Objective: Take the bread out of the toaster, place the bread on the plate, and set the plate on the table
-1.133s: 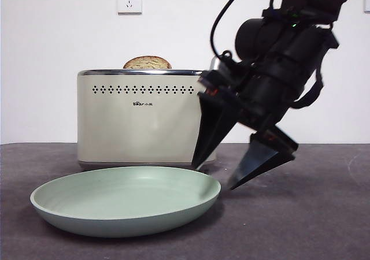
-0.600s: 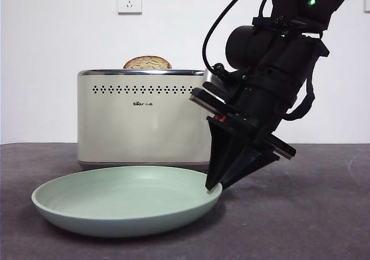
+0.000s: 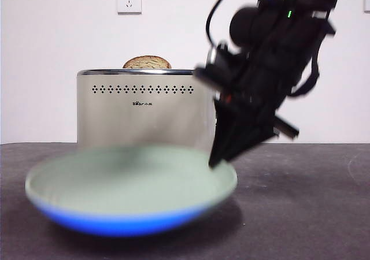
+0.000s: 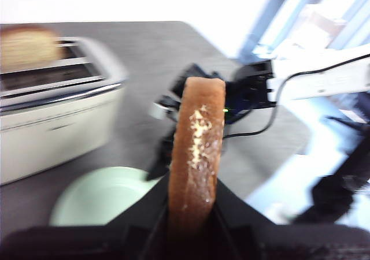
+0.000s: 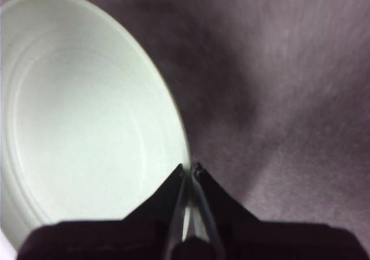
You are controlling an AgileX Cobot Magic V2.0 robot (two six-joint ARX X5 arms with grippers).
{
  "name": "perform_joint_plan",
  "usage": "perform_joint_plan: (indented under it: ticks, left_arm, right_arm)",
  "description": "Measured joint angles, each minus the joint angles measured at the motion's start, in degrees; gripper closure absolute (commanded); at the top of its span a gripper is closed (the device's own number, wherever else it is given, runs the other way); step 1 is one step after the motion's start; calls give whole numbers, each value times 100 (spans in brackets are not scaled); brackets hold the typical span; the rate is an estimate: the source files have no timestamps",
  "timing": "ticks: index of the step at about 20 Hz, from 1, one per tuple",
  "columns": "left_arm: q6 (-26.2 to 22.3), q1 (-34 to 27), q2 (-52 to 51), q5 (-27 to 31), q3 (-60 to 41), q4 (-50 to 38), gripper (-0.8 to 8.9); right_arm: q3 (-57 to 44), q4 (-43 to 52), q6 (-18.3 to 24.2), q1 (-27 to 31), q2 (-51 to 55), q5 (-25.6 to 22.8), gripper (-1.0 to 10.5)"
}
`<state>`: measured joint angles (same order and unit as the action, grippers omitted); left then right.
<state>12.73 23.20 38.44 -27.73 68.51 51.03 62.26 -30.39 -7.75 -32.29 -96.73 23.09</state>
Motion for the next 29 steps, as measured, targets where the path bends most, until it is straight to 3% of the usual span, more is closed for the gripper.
perform_joint_plan:
  ticks: [5, 10, 16, 23, 29]
  left_arm:
    - [68, 0, 953, -1117, 0, -378, 822]
    - [70, -2, 2393, -1674, 0, -758, 822]
    - [15, 0, 3598, -1788, -2, -931, 822]
    - [-17, 26, 4142, -1932, 0, -1213, 822]
    - [-2, 507, 4533, -2135, 0, -1405, 822]
  right_arm:
    - [0, -142, -105, 0, 732, -350, 963]
    - [0, -487, -131, 26, 1432, -426, 963]
    - [0, -892, -138, 332, 2339, -431, 963]
    - [0, -1290, -125, 533, 2684, -470, 963]
    - [0, -1303, -83, 531, 2684, -468, 963]
